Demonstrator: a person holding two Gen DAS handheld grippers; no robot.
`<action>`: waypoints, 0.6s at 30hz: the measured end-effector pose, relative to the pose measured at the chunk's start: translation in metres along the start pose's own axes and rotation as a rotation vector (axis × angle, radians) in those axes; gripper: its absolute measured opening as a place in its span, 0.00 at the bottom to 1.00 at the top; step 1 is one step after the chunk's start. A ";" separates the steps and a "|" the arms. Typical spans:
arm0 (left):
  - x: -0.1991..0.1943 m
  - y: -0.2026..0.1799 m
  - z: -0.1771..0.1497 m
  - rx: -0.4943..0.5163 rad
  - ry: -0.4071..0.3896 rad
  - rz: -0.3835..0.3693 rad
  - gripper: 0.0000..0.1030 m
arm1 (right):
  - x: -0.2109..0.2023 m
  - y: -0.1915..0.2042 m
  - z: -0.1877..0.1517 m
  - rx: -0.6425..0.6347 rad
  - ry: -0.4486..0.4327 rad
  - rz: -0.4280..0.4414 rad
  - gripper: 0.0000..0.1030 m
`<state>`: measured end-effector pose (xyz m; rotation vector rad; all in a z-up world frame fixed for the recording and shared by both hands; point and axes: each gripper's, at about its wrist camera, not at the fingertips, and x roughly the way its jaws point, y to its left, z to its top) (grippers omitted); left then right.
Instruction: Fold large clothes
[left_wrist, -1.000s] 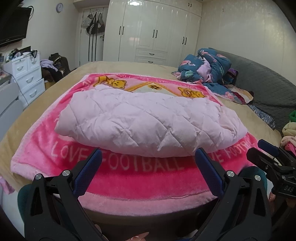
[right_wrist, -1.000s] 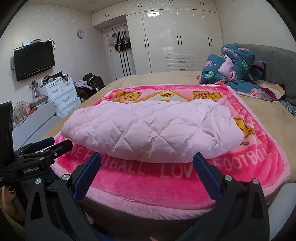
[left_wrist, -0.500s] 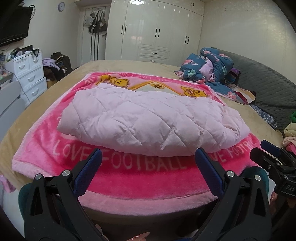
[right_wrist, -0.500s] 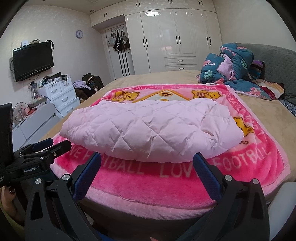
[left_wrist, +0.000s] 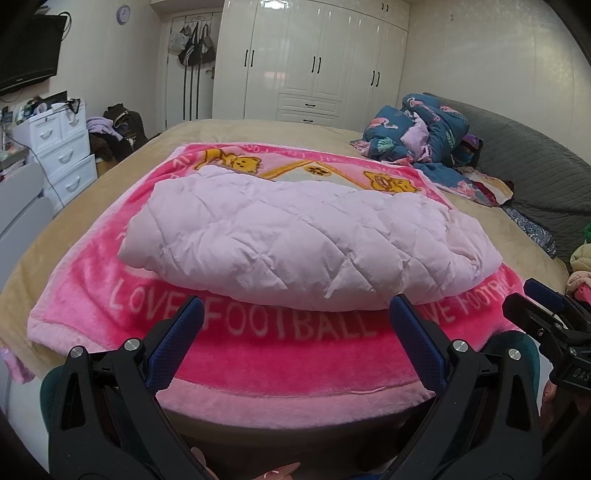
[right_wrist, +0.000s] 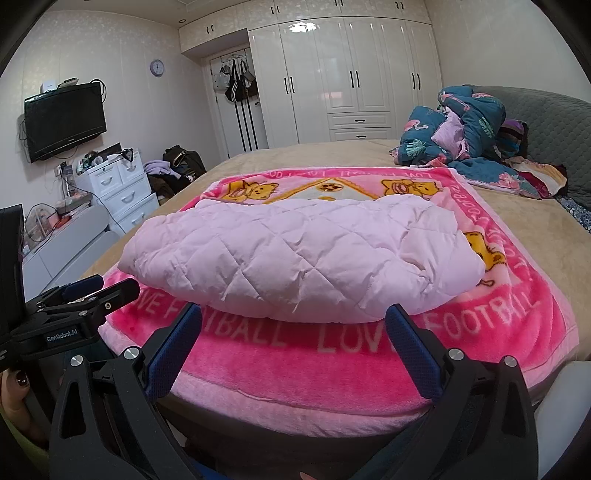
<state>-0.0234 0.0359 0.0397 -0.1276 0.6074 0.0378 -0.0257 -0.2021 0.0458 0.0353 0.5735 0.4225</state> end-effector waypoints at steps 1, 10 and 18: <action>0.000 0.000 0.000 -0.001 -0.001 -0.001 0.91 | 0.000 0.000 0.000 0.001 0.001 0.001 0.96; 0.000 0.000 0.001 0.000 0.000 0.011 0.91 | 0.000 0.000 -0.001 0.000 0.001 -0.002 0.96; 0.001 0.002 0.001 0.001 0.003 0.017 0.91 | 0.000 0.000 0.000 0.001 0.000 -0.001 0.96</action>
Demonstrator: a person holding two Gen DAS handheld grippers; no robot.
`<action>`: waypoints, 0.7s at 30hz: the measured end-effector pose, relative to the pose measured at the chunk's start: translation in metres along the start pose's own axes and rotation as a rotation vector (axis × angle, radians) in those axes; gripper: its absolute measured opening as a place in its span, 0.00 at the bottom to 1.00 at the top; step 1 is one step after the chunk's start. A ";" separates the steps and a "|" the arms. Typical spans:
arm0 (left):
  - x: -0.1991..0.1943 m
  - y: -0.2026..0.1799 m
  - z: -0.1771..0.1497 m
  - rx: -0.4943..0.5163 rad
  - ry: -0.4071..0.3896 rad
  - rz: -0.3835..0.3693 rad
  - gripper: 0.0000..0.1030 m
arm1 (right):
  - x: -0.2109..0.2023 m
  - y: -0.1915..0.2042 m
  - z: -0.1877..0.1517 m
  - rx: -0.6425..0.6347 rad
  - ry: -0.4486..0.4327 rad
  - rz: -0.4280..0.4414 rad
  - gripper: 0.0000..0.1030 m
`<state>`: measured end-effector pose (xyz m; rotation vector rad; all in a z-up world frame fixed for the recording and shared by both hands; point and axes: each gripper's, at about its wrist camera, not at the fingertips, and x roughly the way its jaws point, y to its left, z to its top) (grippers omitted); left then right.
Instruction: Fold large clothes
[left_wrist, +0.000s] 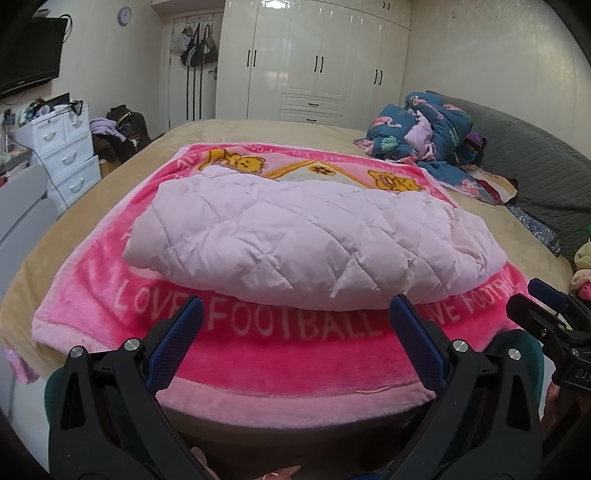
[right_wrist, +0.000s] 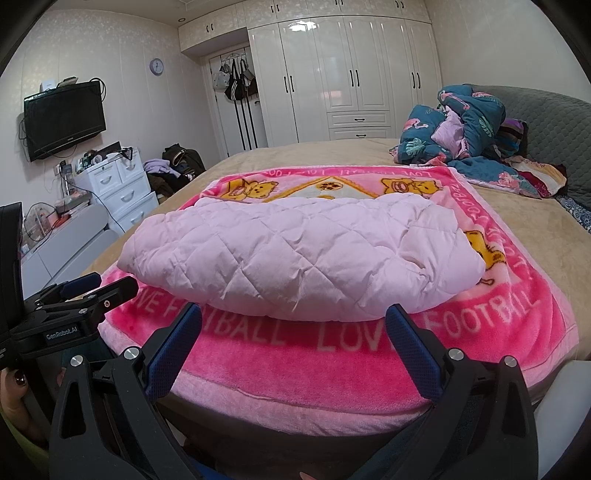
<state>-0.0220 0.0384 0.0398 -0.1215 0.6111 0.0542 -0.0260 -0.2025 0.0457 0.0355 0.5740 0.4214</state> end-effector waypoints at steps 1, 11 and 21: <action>0.000 0.000 0.000 0.000 0.000 0.001 0.91 | 0.000 0.000 0.000 0.000 0.000 0.000 0.96; 0.000 0.000 0.000 0.001 0.000 0.008 0.91 | 0.000 -0.001 0.000 0.002 0.002 0.000 0.96; 0.000 0.000 -0.001 0.001 0.002 0.011 0.91 | 0.000 -0.001 0.000 0.000 0.002 -0.002 0.96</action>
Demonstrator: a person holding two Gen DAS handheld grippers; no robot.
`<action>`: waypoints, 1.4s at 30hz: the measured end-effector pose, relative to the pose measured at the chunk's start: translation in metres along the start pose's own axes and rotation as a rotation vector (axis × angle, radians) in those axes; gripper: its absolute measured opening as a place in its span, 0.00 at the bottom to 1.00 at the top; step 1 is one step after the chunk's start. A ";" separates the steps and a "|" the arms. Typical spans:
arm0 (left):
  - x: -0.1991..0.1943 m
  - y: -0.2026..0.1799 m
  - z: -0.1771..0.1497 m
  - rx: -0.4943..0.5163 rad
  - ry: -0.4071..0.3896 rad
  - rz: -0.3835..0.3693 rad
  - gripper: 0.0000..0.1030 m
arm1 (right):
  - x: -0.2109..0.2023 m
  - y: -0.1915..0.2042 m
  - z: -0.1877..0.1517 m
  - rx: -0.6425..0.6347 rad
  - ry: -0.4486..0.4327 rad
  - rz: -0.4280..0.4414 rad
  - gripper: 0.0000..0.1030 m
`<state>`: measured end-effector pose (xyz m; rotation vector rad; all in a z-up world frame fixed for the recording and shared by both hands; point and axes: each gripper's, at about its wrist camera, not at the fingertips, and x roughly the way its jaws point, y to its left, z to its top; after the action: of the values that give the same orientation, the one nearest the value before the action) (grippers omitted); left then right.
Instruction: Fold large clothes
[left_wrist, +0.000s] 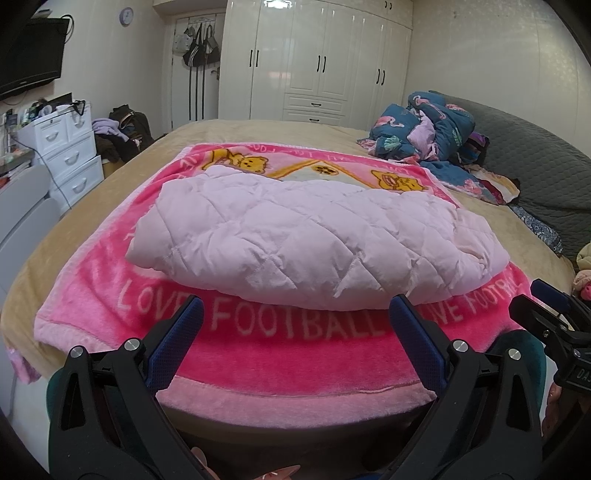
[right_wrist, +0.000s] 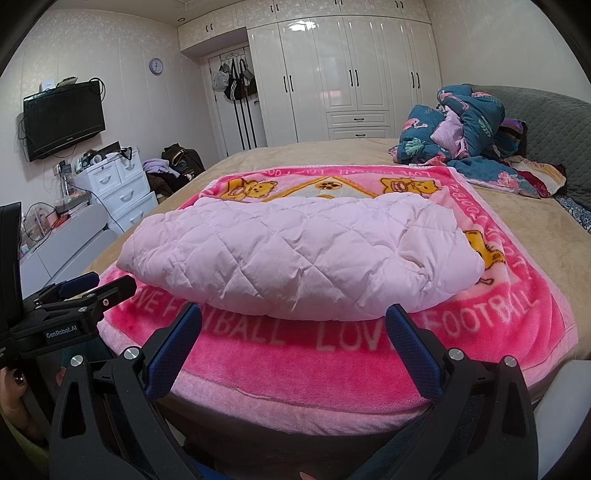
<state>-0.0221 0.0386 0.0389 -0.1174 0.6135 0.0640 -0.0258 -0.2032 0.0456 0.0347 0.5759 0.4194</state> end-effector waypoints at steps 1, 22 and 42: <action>0.000 0.001 0.000 0.000 0.001 0.002 0.91 | 0.000 0.000 0.000 0.001 -0.001 0.000 0.96; 0.002 0.004 -0.002 0.001 0.012 0.014 0.91 | -0.001 -0.004 -0.005 0.003 0.009 -0.002 0.96; 0.029 0.035 -0.002 -0.057 0.106 0.110 0.91 | -0.012 -0.065 -0.007 0.106 0.005 -0.146 0.96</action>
<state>-0.0025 0.0738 0.0176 -0.1428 0.7245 0.1828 -0.0149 -0.2677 0.0362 0.0930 0.6007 0.2466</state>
